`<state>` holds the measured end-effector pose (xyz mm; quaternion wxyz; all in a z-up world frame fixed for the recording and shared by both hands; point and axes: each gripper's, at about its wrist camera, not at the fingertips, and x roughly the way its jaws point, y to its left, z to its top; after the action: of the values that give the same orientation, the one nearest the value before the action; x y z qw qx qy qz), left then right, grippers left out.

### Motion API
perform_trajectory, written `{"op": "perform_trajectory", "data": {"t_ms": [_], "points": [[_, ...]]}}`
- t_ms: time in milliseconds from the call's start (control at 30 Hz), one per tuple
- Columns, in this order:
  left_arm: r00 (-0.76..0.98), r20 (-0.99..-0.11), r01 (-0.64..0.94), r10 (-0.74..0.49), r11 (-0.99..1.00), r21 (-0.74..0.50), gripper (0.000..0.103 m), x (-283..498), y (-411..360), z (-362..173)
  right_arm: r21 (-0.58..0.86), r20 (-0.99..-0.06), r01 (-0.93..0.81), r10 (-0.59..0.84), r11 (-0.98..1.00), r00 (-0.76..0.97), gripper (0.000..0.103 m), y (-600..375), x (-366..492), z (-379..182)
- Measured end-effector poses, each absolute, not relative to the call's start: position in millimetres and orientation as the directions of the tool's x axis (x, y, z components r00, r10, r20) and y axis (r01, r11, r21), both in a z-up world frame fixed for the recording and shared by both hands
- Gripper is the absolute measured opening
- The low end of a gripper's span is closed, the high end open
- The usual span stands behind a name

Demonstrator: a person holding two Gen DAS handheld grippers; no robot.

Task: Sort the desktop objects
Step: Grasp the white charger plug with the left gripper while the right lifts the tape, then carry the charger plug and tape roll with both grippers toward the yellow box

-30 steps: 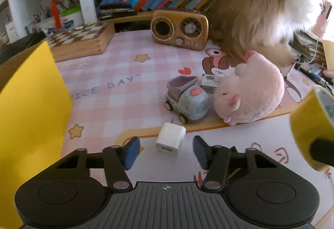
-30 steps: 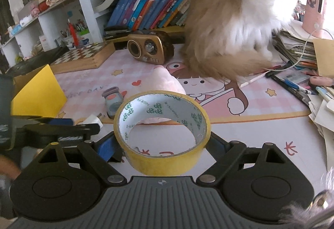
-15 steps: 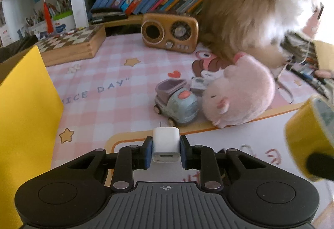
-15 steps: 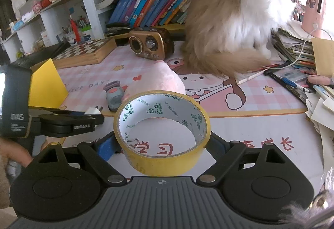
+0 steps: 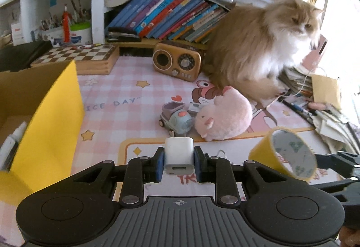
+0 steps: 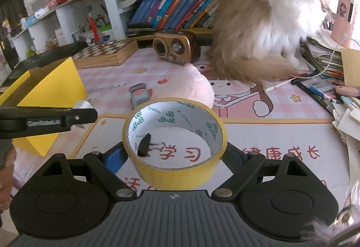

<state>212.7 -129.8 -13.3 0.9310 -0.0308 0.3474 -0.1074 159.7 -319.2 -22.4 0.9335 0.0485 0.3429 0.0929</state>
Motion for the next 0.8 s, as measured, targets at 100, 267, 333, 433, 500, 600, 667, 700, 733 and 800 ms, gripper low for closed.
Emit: {"op": "perform_trajectory", "data": {"t_ms": [100, 267, 333, 433, 500, 600, 667, 700, 733, 800], "points": [[0.739, -0.634, 0.173, -0.228, 0.974, -0.149, 0.025, 199.2, -123.6, -9.1, 0.142, -0.634, -0.158, 0.212, 0.977, 0.743, 0.088, -315.8, 153.0, -20.6], [0.742, -0.631, 0.164, -0.227, 0.974, -0.157, 0.025, 179.8, -113.3, -7.2, 0.126, -0.640, -0.170, 0.211, 0.977, 0.739, 0.088, -309.2, 142.3, -17.7], [0.739, -0.634, 0.157, -0.226, 0.974, -0.163, 0.025, 173.8, -108.3, -8.5, 0.124, -0.640, -0.168, 0.208, 0.978, 0.740, 0.088, -306.0, 139.3, -16.8], [0.740, -0.633, 0.154, -0.228, 0.973, -0.171, 0.025, 166.0, -101.5, -8.3, 0.124, -0.642, -0.162, 0.204, 0.979, 0.739, 0.088, -300.4, 134.5, -15.9], [0.743, -0.628, 0.159, -0.232, 0.972, -0.171, 0.025, 161.2, -97.8, -6.8, 0.124, -0.642, -0.161, 0.203, 0.979, 0.740, 0.088, -295.5, 130.3, -14.5], [0.747, -0.620, 0.166, -0.240, 0.970, -0.176, 0.025, 153.6, -91.3, -5.4, 0.120, -0.640, -0.164, 0.203, 0.979, 0.741, 0.088, -286.9, 122.8, -12.5], [0.747, -0.617, 0.172, -0.248, 0.968, -0.180, 0.025, 148.8, -86.9, -5.0, 0.117, -0.641, -0.163, 0.200, 0.980, 0.741, 0.088, -281.4, 117.8, -11.5], [0.747, -0.615, 0.177, -0.252, 0.967, -0.183, 0.025, 145.6, -84.3, -4.9, 0.116, -0.641, -0.161, 0.198, 0.980, 0.741, 0.088, -278.5, 115.0, -11.0], [0.747, -0.613, 0.180, -0.257, 0.966, -0.184, 0.025, 142.7, -82.1, -4.9, 0.114, -0.642, -0.158, 0.194, 0.981, 0.742, 0.088, -275.6, 112.2, -10.3], [0.747, -0.610, 0.187, -0.265, 0.964, -0.189, 0.025, 136.6, -76.8, -4.7, 0.111, -0.641, -0.152, 0.187, 0.982, 0.745, 0.088, -270.4, 106.6, -9.1]]}}
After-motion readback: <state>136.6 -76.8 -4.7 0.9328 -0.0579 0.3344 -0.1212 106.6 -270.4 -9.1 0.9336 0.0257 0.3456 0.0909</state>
